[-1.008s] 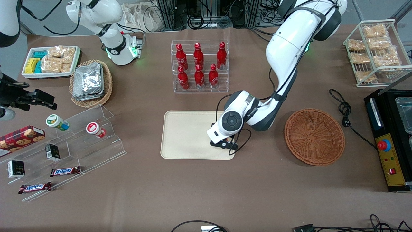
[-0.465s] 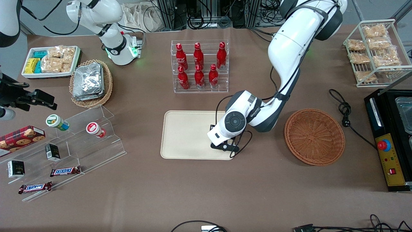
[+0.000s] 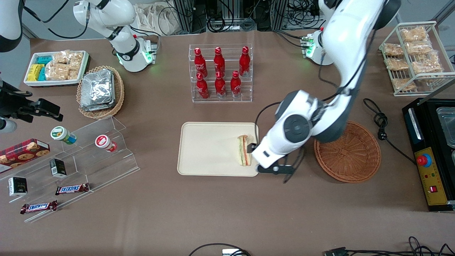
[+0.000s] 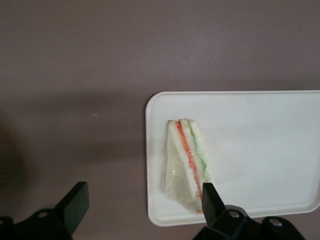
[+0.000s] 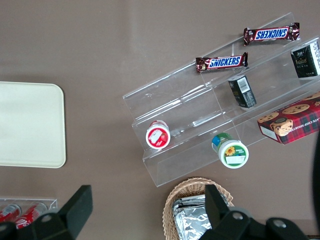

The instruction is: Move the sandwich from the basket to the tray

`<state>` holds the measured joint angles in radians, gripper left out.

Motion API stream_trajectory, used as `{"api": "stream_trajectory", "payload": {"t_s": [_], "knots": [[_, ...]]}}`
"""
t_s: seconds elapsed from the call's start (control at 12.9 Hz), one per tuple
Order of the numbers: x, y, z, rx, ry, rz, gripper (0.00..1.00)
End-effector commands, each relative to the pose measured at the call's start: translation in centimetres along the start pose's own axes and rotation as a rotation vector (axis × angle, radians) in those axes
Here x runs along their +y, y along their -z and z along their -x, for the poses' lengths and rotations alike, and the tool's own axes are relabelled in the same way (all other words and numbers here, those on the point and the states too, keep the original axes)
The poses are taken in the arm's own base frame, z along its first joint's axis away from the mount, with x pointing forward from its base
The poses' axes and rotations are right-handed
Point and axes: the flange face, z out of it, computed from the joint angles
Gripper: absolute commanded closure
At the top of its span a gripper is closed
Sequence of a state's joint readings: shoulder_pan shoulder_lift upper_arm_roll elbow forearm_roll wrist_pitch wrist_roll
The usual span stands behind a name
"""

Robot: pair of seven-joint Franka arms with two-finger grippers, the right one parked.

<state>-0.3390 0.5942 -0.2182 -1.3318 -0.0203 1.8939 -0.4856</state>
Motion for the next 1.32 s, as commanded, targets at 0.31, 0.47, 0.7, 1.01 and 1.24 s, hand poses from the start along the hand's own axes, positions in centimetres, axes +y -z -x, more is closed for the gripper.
{"api": "stream_trajectory", "payload": {"t_s": [0.31,0.47,0.7,1.01,1.24], "knots": [[-10.5,16.8,4.8,0.035,0.107,-0.219,0.0],[-14.3,21.1,6.3,0.043,0.128,-0.219,0.0],[-21.8,23.9,6.6,-0.002,0.012,-0.226,0.0],[-29.2,24.9,6.4,-0.029,0.03,-0.214,0.0],[-30.7,23.0,6.7,-0.131,0.007,-0.221,0.0]]}}
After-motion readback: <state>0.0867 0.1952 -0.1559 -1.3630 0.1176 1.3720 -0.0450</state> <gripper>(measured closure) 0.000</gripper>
